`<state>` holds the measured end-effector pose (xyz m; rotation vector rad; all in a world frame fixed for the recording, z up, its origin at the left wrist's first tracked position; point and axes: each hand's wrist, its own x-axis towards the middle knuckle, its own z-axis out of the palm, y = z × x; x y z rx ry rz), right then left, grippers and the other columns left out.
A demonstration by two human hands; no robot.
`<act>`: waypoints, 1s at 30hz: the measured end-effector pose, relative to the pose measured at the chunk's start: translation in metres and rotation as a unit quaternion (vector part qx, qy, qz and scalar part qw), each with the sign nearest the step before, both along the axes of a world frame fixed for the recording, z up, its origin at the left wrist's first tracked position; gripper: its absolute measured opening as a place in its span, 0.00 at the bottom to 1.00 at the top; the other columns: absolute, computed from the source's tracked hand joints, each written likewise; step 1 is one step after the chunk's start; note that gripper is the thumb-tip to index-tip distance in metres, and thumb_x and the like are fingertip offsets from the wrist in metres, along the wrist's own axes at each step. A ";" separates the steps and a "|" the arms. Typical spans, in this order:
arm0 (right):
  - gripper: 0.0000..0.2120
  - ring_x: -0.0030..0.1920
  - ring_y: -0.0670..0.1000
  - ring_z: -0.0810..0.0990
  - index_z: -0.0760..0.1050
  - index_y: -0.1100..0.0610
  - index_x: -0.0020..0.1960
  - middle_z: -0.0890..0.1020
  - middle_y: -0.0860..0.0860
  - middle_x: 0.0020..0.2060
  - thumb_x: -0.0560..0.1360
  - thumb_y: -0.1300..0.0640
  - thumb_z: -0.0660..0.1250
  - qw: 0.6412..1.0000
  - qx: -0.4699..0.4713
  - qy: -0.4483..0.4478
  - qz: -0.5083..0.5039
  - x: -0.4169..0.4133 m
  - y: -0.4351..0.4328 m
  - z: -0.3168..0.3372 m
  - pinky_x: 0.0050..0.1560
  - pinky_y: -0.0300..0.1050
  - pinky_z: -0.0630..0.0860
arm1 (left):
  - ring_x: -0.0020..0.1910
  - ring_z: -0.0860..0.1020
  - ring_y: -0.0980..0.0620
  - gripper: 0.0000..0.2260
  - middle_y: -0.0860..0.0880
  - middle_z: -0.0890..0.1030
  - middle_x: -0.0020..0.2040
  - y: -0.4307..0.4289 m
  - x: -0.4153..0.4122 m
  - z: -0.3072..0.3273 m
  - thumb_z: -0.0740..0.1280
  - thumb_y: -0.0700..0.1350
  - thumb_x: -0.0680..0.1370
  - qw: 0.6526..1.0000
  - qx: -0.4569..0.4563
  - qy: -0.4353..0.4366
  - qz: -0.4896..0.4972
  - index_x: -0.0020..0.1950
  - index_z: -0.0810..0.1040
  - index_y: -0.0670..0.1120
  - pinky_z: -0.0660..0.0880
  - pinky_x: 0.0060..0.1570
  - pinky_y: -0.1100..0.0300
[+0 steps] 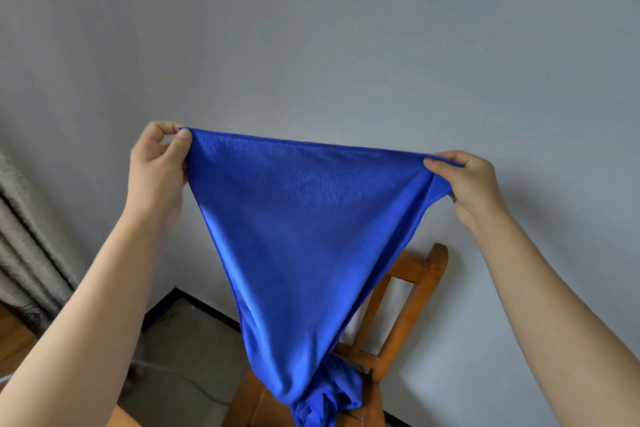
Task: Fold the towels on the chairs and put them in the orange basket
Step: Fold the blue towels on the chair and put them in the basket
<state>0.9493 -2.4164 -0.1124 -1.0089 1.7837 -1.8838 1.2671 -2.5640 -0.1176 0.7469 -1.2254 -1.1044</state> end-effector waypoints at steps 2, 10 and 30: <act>0.10 0.29 0.43 0.78 0.77 0.55 0.34 0.80 0.44 0.24 0.70 0.68 0.69 0.999 -0.028 -0.012 0.010 0.004 0.006 0.011 0.34 0.36 0.75 | 0.23 0.63 0.62 0.12 0.59 0.69 0.21 0.009 0.005 0.013 0.59 0.40 0.80 1.000 -0.019 0.004 0.010 0.38 0.69 0.51 0.59 0.26 0.65; 0.09 0.29 0.44 0.79 0.75 0.57 0.36 0.81 0.45 0.25 0.72 0.68 0.67 0.993 -0.036 -0.040 0.108 0.019 0.075 0.011 0.32 0.36 0.76 | 0.24 0.69 0.63 0.12 0.59 0.74 0.23 0.112 0.041 0.020 0.59 0.38 0.80 0.997 -0.043 0.022 0.052 0.38 0.69 0.50 0.65 0.27 0.71; 0.02 0.44 0.54 0.78 0.77 0.62 0.42 0.82 0.56 0.40 0.74 0.64 0.66 0.954 0.196 -0.181 0.136 0.065 0.209 -0.156 0.42 0.39 0.76 | 0.34 0.67 0.53 0.11 0.48 0.71 0.36 0.285 0.112 -0.150 0.59 0.40 0.80 0.962 0.207 -0.125 0.125 0.39 0.72 0.47 0.62 0.33 0.60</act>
